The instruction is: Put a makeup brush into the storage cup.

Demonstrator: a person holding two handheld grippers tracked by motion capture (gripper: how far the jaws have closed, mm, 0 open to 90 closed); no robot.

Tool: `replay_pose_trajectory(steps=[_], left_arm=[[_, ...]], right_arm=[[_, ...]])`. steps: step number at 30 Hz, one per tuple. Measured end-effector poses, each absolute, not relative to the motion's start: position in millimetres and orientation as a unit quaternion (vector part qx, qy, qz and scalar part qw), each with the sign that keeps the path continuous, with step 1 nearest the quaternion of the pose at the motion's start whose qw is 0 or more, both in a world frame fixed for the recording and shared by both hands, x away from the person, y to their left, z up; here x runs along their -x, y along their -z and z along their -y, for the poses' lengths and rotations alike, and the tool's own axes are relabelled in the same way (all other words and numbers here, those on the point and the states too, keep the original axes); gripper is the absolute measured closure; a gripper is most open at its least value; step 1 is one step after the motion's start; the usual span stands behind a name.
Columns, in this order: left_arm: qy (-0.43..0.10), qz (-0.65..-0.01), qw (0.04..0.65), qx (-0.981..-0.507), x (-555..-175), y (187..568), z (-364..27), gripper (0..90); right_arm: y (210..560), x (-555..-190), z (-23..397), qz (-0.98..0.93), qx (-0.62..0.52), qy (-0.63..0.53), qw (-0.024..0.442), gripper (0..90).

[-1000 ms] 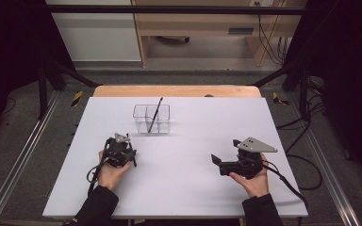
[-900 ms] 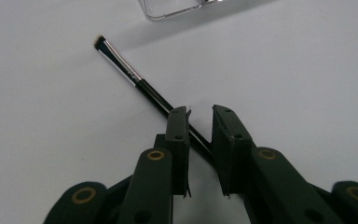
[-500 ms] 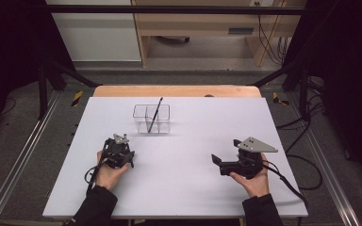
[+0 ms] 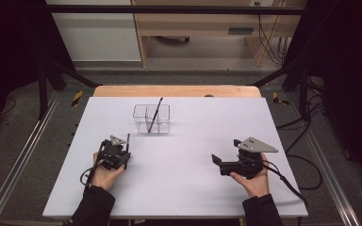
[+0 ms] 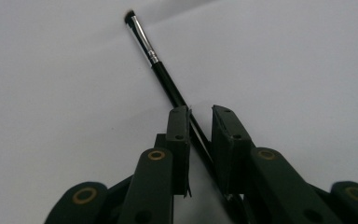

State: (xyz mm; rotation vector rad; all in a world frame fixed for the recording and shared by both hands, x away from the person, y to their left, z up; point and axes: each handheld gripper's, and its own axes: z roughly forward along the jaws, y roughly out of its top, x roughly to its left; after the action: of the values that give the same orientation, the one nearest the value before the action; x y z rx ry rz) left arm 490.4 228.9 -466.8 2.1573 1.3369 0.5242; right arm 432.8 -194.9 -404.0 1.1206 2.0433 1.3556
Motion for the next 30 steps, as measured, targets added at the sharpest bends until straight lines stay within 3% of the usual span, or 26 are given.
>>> replay_pose_trajectory(steps=[13, 30], left_arm=[[-0.174, -0.474, 0.277, -0.818, -488.7, 465.4, -238.9, 82.5], [-0.165, -0.459, 0.276, -0.828, -489.2, 464.6, -237.9, 81.2]], right_arm=[[404.2, -432.8, 194.8, -0.74, -0.405, -0.49, 0.221, 3.4], [404.2, -432.9, 194.8, -0.74, -0.405, -0.49, 0.221, 3.4]])
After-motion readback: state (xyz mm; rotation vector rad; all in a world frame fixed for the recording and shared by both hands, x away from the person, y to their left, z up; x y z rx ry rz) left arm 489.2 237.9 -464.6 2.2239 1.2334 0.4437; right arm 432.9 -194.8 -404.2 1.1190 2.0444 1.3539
